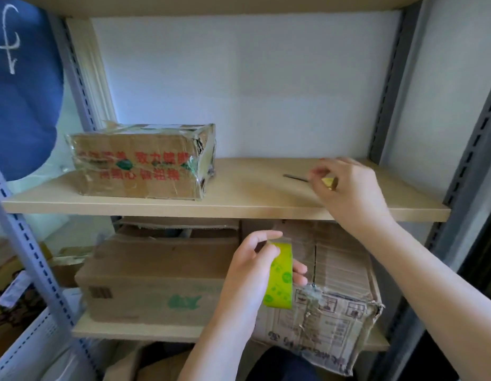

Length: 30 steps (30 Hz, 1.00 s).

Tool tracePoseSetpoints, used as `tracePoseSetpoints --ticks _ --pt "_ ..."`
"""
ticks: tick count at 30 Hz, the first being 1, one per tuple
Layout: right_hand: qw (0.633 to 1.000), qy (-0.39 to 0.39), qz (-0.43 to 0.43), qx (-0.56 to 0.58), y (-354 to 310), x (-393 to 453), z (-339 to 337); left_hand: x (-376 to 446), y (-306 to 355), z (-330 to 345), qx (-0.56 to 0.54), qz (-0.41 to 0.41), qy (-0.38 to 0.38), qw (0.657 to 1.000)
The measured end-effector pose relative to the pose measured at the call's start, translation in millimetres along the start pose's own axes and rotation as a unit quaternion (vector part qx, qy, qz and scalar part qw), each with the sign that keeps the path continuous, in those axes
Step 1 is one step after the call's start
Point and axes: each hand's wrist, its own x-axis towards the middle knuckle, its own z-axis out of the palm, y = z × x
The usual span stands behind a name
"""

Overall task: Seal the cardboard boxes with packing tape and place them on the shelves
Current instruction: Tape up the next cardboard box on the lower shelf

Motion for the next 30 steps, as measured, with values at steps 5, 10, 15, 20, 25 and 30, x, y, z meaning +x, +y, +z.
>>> tracePoseSetpoints --ticks 5,10,15,20,25,30 --pt "0.925 -0.33 0.08 0.172 -29.2 -36.7 19.3 2.8 2.2 -13.5 0.025 0.031 0.008 0.999" --pt "0.927 -0.31 0.123 0.172 -34.2 -32.5 33.7 2.8 3.8 -20.8 0.024 0.024 0.016 0.999" --pt "0.964 -0.245 0.059 0.08 -57.6 -29.2 39.8 8.4 -1.5 -30.1 0.037 0.002 0.061 0.997" --pt "0.979 -0.169 0.046 0.106 -73.6 -29.1 46.5 9.9 4.7 -37.8 0.034 0.022 0.099 0.994" --pt "0.985 -0.098 0.022 0.138 -83.8 -11.0 46.9 27.2 6.8 -30.2 0.048 0.02 0.188 0.981" --pt "0.986 -0.14 0.023 0.086 -80.6 12.1 67.0 47.6 7.7 -31.1 0.042 0.027 0.222 0.974"
